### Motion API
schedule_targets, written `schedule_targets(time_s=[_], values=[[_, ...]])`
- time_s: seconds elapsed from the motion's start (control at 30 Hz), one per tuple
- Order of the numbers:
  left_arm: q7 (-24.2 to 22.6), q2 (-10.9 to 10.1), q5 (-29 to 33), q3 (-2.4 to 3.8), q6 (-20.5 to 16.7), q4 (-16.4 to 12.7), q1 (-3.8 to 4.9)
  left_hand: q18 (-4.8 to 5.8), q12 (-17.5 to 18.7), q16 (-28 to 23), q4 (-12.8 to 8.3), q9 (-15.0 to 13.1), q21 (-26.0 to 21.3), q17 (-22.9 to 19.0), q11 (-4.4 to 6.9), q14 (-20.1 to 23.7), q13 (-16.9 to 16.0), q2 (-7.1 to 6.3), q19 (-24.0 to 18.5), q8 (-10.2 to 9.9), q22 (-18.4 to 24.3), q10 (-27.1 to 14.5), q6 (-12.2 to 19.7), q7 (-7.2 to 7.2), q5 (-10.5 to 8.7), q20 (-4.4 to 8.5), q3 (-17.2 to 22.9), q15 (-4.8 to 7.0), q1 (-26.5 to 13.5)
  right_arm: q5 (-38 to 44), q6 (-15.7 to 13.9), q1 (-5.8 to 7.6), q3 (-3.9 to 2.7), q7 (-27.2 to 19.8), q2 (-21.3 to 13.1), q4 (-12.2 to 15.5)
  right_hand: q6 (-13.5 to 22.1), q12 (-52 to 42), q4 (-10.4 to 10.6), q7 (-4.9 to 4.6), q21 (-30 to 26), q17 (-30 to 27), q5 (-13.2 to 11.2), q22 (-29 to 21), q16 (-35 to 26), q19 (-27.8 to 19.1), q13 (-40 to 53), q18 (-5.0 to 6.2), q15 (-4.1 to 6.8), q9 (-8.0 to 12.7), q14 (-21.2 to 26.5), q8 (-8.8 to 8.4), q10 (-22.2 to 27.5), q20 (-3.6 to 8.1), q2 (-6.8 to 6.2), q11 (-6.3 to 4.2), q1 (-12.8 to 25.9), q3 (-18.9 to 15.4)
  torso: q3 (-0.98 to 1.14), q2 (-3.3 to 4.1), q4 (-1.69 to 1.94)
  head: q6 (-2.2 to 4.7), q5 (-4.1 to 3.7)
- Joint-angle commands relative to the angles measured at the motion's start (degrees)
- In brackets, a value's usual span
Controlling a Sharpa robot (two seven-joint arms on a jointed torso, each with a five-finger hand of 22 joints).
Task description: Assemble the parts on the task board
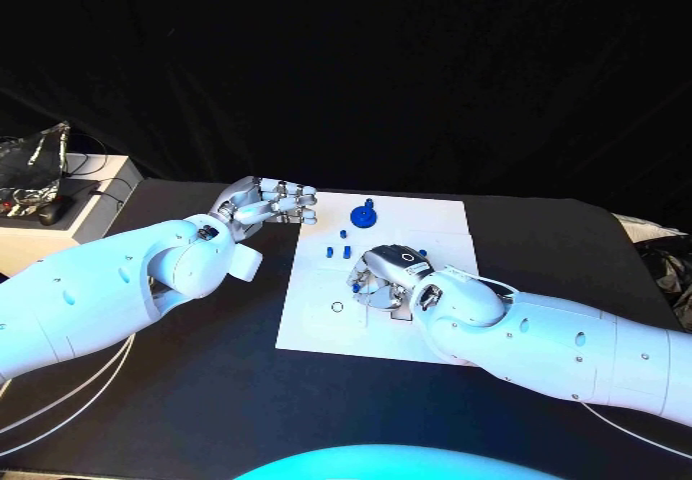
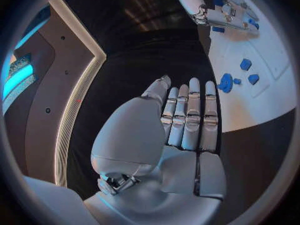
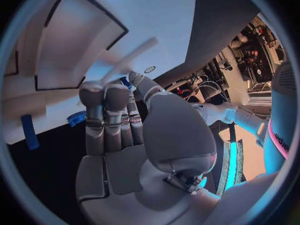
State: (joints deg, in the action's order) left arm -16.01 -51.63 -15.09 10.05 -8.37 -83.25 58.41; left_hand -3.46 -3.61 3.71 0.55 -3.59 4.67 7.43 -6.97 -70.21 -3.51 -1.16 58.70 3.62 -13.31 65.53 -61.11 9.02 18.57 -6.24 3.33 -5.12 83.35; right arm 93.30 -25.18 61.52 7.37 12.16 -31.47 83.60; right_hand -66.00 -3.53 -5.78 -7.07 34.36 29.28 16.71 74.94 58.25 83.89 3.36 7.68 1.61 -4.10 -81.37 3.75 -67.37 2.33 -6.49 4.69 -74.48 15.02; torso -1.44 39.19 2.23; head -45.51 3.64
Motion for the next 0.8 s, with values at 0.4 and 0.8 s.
schedule_targets(time_s=[0.4,0.8], values=[[0.13,0.18,0.27,0.05,0.89,0.36,-0.02,0.90,0.17,-0.15,0.07,-0.03,0.10,-0.10,-0.22,0.33,0.06,0.13,0.10,0.03,0.09,-0.32,-0.04,0.25,0.01,-0.04,-0.16,0.04,0.56,-1.70,-9.14,-0.05,-0.32,-2.14,-4.07,3.54,7.40,-0.28,10.37,1.56,-19.75,-0.94,1.06,-4.04,-1.55,2.40,0.01,4.98,-2.09,0.16,0.12,-0.17,12.61,-2.10,-5.13,2.70,-8.62,-11.14,0.11,-0.06,-0.10,0.64,-0.33],[-0.06,0.19,0.31,0.05,1.12,0.36,-0.08,0.89,0.18,-0.15,0.15,-0.03,0.11,-0.10,-0.22,0.32,0.07,0.13,0.10,0.03,0.15,-0.36,-0.03,0.19,0.01,-0.05,-0.22,0.04,0.47,-8.49,-2.69,4.63,-1.62,-2.76,-13.03,5.58,6.00,-0.17,0.49,1.09,-13.49,0.35,0.26,-1.23,0.19,2.50,0.04,3.32,-0.81,0.22,0.13,-0.24,3.31,-0.82,-1.08,0.59,-5.45,-5.99,0.03,-0.09,-0.61,2.01,-2.22]])
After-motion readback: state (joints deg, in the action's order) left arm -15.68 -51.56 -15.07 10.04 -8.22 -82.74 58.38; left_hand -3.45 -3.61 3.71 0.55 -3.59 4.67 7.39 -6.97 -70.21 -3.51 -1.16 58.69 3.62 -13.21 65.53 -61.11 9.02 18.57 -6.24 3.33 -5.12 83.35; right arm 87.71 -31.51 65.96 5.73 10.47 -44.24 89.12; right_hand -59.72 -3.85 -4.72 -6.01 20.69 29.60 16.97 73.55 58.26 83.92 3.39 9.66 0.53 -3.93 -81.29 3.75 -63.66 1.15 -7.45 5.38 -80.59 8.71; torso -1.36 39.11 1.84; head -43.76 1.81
